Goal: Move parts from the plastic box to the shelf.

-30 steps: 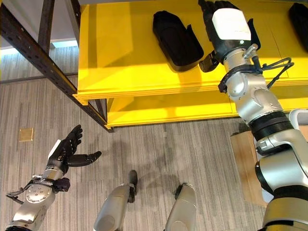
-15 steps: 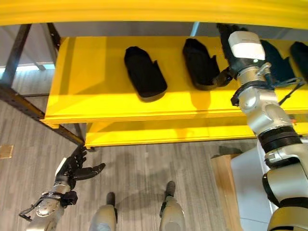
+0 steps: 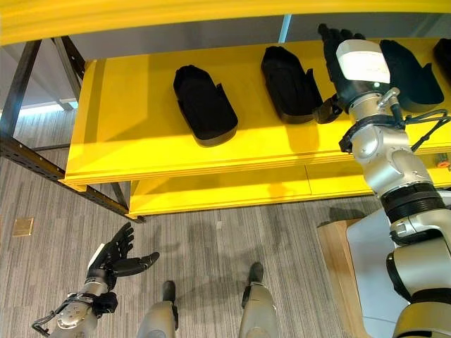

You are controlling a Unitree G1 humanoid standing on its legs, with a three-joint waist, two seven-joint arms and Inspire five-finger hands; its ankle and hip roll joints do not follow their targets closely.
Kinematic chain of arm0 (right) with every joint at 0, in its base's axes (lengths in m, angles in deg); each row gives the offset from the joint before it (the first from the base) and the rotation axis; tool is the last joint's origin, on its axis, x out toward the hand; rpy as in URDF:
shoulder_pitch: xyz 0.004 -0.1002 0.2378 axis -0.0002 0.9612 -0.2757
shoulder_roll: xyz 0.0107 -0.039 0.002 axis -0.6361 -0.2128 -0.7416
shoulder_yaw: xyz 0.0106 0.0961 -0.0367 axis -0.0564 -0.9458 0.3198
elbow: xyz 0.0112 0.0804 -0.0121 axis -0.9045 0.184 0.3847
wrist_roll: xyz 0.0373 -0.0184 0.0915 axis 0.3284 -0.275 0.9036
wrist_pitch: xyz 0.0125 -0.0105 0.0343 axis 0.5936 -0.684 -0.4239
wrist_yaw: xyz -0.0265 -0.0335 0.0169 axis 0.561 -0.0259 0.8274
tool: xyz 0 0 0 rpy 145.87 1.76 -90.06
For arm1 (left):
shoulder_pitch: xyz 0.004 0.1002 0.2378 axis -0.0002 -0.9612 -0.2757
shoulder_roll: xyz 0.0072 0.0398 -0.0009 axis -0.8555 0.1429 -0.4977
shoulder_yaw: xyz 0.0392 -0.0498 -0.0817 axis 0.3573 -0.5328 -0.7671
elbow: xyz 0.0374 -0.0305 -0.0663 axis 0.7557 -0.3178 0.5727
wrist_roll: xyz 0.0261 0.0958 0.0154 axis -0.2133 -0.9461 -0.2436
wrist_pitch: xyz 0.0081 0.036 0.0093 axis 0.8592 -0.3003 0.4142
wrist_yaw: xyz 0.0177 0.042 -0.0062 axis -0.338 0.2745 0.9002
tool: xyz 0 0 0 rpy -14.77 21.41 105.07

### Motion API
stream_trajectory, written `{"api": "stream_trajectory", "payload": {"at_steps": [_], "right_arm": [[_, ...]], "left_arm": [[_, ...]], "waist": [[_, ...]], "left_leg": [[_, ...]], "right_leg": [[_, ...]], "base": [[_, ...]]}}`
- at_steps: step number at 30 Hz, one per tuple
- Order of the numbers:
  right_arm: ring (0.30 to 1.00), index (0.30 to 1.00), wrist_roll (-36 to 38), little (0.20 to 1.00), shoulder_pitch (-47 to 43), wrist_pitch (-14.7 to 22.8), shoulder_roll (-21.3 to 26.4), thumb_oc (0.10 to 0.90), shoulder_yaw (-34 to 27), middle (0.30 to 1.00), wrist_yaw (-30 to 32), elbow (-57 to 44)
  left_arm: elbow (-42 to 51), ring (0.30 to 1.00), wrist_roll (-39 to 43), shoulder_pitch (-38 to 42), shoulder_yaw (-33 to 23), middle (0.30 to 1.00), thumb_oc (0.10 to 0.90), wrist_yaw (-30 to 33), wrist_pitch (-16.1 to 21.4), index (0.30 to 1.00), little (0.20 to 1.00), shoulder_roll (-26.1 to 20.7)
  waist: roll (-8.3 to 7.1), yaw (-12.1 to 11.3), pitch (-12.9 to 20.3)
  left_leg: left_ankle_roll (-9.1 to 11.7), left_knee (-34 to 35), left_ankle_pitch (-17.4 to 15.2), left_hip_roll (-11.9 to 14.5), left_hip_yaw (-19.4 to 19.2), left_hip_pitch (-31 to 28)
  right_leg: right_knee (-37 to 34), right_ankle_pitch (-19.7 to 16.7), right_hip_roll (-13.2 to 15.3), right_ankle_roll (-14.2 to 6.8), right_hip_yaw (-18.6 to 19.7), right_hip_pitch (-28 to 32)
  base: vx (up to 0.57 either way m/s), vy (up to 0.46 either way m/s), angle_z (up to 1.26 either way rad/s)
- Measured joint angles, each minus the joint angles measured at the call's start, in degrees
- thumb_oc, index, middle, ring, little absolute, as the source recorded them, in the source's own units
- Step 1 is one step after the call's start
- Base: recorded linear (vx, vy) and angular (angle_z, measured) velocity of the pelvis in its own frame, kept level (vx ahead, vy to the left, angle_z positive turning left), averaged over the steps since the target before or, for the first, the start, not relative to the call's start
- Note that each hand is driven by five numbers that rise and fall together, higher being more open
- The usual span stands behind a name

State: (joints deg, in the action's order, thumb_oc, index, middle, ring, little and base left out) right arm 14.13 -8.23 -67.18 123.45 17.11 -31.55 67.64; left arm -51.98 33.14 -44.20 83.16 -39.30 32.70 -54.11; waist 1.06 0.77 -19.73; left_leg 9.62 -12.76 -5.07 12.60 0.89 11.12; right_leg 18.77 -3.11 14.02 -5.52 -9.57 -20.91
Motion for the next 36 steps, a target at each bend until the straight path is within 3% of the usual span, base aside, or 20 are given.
{"api": "stream_trajectory", "payload": {"at_steps": [8,19,36], "right_arm": [[1.000,1.000,-0.1,1.000,-3.7,-0.2,-6.7,0.900,3.9,1.000,0.1,0.9],[1.000,1.000,-1.3,1.000,-8.3,-0.5,-11.2,0.900,8.3,1.000,-0.1,3.5],[1.000,1.000,-1.7,1.000,-16.8,-0.7,-11.2,0.900,13.1,1.000,0.4,7.1]], "left_arm": [[-0.1,1.000,0.0,1.6,1.0,1.000,0.900,2.2,0.1,1.000,1.000,0.1],[0.0,1.000,0.1,3.9,1.1,1.000,0.900,3.5,0.3,1.000,1.000,0.2],[0.0,1.000,1.3,5.4,1.2,1.000,0.900,5.3,0.9,1.000,1.000,0.3]], "waist": [[1.30,-0.7,-1.0],[1.93,-1.4,-4.9],[2.46,-2.5,-6.6]], "left_leg": [[0.2,0.1,0.3,-0.4,-0.5,1.8],[0.8,0.2,1.0,-0.2,0.2,4.8],[0.4,2.4,3.0,0.3,1.0,6.9]], "right_leg": [[1.3,0.2,0.2,0.1,1.1,-2.8],[2.5,0.5,0.3,0.3,0.6,-6.1],[7.8,2.8,0.2,2.1,0.7,-11.5]], "base": [[-0.02,-0.005,-0.03],[-0.01,-0.009,0.02],[0.00,-0.013,0.01]]}}
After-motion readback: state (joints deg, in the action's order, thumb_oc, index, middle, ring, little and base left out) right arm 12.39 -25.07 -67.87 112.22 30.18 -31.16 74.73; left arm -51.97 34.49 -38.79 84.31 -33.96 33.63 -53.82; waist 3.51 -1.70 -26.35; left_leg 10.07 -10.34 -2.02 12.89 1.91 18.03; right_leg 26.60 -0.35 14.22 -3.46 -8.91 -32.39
